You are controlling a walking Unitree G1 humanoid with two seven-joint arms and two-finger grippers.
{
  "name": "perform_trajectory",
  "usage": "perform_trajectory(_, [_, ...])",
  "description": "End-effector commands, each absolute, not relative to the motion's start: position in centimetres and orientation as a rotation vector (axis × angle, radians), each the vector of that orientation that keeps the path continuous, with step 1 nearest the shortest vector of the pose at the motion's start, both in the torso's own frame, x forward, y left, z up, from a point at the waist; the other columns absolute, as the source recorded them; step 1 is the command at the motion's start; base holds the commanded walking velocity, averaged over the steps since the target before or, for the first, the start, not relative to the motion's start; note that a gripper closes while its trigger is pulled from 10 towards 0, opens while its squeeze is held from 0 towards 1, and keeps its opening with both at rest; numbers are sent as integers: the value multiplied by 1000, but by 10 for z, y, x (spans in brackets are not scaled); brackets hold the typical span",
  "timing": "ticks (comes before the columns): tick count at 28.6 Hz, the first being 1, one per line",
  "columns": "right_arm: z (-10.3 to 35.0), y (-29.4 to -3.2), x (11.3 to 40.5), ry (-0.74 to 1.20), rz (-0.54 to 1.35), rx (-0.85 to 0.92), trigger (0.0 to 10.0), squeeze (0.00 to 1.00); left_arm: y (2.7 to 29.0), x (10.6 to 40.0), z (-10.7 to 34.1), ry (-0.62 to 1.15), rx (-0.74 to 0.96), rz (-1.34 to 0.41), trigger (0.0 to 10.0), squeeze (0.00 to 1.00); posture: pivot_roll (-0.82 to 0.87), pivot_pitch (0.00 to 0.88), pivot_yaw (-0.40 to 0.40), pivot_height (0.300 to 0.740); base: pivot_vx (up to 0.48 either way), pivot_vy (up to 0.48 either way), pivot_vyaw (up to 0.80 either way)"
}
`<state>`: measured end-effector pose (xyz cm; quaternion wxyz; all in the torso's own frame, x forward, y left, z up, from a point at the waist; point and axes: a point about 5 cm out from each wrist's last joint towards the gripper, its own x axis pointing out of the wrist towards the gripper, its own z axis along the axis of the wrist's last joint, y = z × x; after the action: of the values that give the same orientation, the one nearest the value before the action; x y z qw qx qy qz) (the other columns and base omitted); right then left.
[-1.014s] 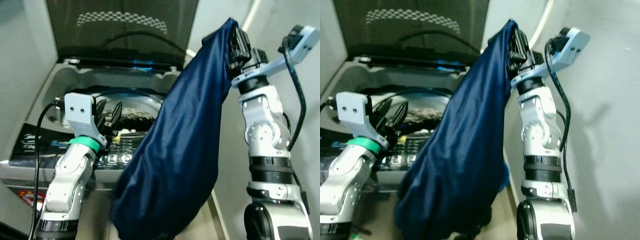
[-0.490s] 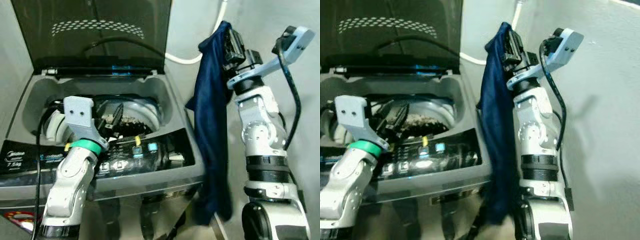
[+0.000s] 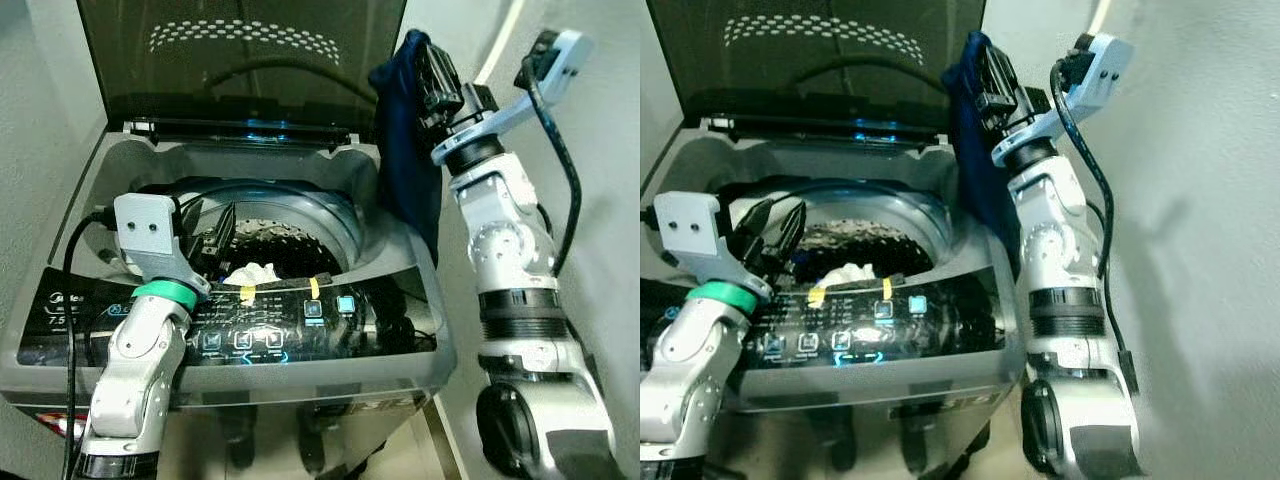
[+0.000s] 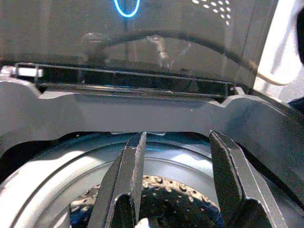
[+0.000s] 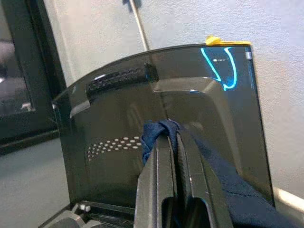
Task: Clothes washing
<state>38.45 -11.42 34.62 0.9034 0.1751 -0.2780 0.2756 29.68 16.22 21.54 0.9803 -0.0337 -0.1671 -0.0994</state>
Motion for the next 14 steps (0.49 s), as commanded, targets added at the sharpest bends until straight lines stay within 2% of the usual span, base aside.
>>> perform_trajectory(1, [380,-95,386,-612,621,224,10000,0,161,298,207,-299,-67,-200,10000,0,69,15,-58,740,0,0,0])
perform_trajectory(2, [380,-95,386,-612,621,224,10000,0,161,298,207,-299,-67,-200,10000,0,69,15,-58,740,0,0,0])
perform_trajectory(3, [420,-87,381,-688,665,267,10000,0,161,299,208,-300,-66,-203,10000,0,66,12,-58,740,0,0,0])
perform_trajectory(4, [420,-87,381,-688,665,267,10000,0,161,299,208,-300,-66,-203,10000,0,66,12,-58,740,0,0,0])
perform_trajectory(6, [526,-100,342,-965,779,651,10000,0,159,299,209,-306,-59,-204,10000,0,82,9,-81,740,0,0,0])
perform_trajectory(7, [554,-109,325,-1050,826,796,10000,0,158,299,209,-309,-58,-202,10000,0,82,9,-81,740,0,0,0])
perform_trajectory(8, [554,-109,325,-1050,826,796,10000,0,158,299,209,-309,-58,-202,10000,0,82,9,-81,740,0,0,0])
perform_trajectory(9, [572,-123,313,-1108,864,940,10000,0,159,298,209,-312,-59,-194,10000,0,82,9,-81,740,0,0,0])
perform_trajectory(10, [579,-131,308,-1133,884,1013,10000,0,160,297,209,-313,-61,-187,10000,0,82,9,-81,740,0,0,0])
perform_trajectory(14, [577,-133,311,-1109,883,1033,10000,0,161,296,208,-312,-60,-177,10000,0,94,7,-98,740,0,0,0])
